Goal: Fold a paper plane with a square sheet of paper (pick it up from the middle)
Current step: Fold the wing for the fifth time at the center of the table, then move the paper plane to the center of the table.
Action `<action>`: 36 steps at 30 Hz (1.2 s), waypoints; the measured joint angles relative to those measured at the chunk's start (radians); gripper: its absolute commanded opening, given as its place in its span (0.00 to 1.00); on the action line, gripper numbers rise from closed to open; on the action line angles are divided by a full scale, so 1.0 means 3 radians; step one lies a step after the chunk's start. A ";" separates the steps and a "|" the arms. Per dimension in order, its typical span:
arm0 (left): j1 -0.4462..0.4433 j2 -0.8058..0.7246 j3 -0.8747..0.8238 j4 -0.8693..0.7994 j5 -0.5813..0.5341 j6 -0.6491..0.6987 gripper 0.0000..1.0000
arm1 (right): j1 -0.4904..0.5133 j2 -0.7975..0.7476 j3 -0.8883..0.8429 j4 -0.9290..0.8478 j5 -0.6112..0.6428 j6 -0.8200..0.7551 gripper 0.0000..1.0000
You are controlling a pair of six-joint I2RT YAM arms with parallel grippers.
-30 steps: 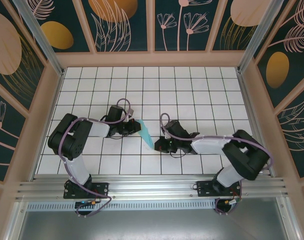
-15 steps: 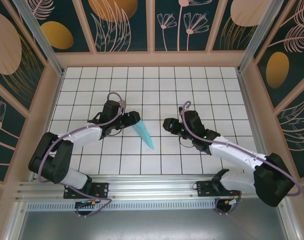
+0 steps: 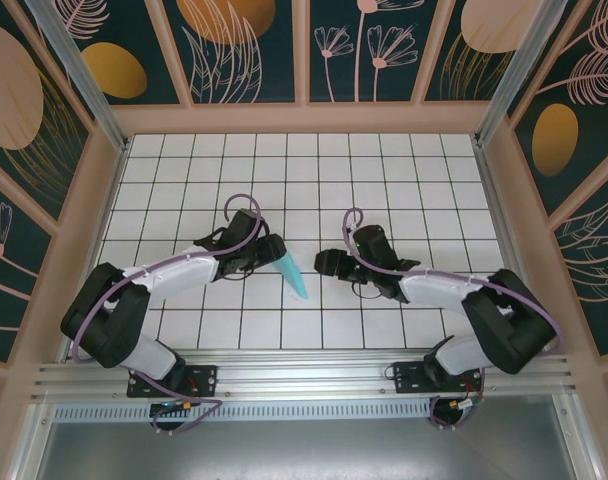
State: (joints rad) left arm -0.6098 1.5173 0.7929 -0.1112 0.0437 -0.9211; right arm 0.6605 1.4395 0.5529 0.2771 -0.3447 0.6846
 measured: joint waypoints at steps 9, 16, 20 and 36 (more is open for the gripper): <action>0.0000 0.0014 -0.0230 0.0036 -0.0006 -0.0055 0.31 | 0.0019 0.0607 0.0392 0.0141 -0.0477 -0.0106 0.58; 0.0000 -0.0066 -0.0393 0.0036 -0.0032 -0.0052 0.24 | 0.0170 0.0941 0.0664 0.0112 -0.0623 -0.0220 0.58; 0.0000 -0.0088 -0.0412 0.0050 -0.0051 -0.0051 0.22 | 0.0257 0.1078 0.0829 0.0074 -0.0662 -0.0289 0.55; 0.0000 -0.0088 -0.0456 0.0085 -0.0090 -0.0050 0.21 | 0.0572 0.1308 0.1236 -0.0497 -0.0367 -0.0640 0.42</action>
State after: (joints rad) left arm -0.6098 1.4910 0.6559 -0.0856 0.0166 -0.9360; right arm 0.8322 1.8320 0.9237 0.1280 -0.4549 0.4927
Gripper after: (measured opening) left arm 0.207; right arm 0.438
